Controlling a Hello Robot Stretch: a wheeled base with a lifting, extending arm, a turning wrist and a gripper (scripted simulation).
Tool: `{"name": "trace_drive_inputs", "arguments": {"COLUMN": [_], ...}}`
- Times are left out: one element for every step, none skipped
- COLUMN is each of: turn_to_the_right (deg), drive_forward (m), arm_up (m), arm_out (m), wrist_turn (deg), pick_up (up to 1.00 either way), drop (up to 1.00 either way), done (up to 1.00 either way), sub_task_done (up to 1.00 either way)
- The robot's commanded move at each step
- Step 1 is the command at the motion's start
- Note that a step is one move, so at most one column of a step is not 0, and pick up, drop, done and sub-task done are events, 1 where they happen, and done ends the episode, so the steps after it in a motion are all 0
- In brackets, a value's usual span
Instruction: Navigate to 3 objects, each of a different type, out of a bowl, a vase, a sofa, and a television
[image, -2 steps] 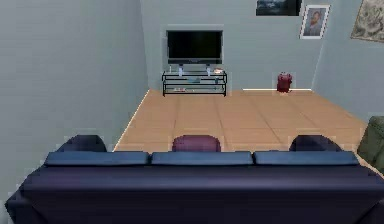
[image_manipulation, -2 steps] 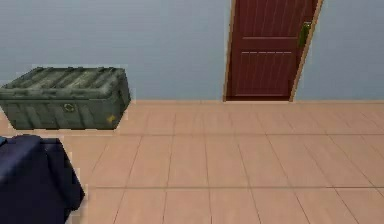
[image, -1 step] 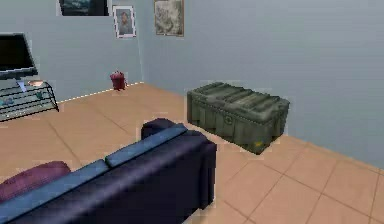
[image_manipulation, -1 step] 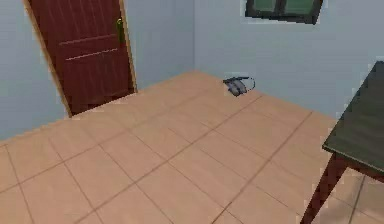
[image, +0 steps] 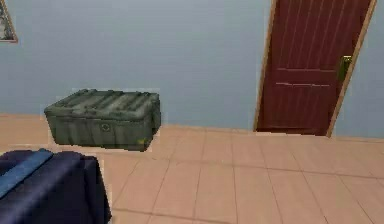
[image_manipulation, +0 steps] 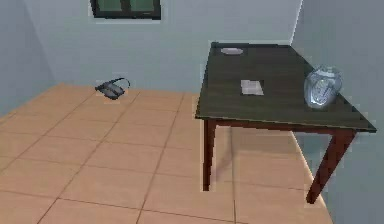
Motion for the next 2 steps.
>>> {"name": "trace_drive_inputs", "arguments": {"turn_to_the_right": [0.0, 3.0], "drive_forward": [1.00, 0.00], "arm_up": [0.00, 0.00], "arm_out": [0.00, 0.00], "wrist_turn": [0.0, 0.0], "pick_up": [0.00, 0.00], "drop": [0.00, 0.00], "done": [0.00, 0.00], "sub_task_done": [0.00, 0.00]}}
